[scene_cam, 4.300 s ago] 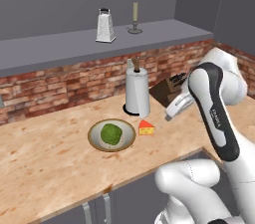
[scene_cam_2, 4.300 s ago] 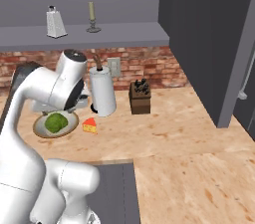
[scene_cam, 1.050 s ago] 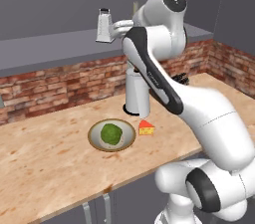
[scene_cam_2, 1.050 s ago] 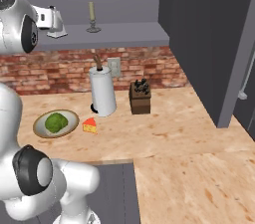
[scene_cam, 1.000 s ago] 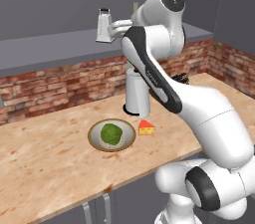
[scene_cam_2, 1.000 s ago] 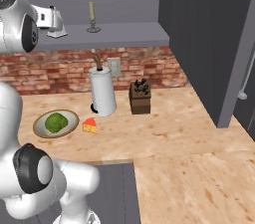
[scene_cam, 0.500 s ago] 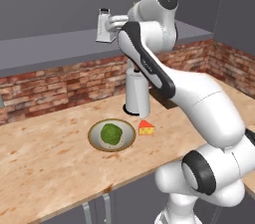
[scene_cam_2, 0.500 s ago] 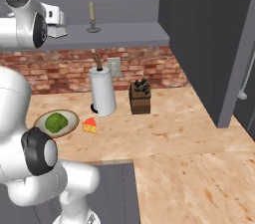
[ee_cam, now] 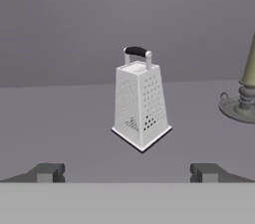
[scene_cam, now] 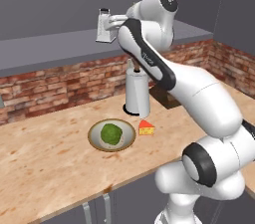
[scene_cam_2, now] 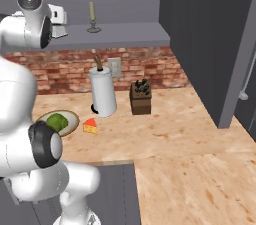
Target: Pick the cheese from the fridge and the cheese grater from the cabinet and place them next to the salad bowl.
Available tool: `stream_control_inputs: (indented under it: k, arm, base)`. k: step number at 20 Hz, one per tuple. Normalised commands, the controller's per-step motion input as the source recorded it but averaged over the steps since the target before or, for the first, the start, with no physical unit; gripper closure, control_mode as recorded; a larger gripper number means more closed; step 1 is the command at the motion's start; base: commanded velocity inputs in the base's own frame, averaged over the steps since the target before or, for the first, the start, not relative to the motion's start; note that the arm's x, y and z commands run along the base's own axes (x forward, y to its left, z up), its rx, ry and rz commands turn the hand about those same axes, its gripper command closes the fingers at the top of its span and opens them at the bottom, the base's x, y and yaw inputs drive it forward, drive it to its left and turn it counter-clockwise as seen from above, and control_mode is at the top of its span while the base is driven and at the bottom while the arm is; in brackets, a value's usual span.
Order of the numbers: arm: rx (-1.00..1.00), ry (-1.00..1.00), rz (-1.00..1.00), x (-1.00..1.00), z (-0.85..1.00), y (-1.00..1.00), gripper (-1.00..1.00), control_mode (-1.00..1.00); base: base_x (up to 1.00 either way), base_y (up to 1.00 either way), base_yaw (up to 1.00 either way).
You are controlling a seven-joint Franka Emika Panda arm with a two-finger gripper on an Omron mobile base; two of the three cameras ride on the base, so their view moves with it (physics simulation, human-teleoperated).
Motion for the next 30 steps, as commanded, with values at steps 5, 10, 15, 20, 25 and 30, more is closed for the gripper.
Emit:
stream_control_inputs:
  k: [5,10,15,20,25,30]
  arm:
    - [0.0,0.0,0.07,0.15,0.0,0.03,-1.0,-1.0]
    - [0.0,0.0,0.0,0.39,-0.01,0.1,-1.0,-1.0]
    - [0.0,0.0,0.0,0.5,0.0,0.18,-1.0,-1.0]
    - [0.0,0.01,0.0,0.31,0.0,0.1,-1.0,-1.0]
    - [0.0,0.0,0.0,0.25,0.0,0.11,-1.0,-1.0]
    - [0.0,0.0,0.0,0.14,0.0,0.06,-1.0,-1.0]
  base:
    - [0.0,0.0,0.0]
    - [0.0,0.0,0.0]
    - [0.0,0.0,0.0]
    - [0.0,0.0,0.0]
    - [0.0,0.0,0.0]
    - [0.0,0.0,0.0]
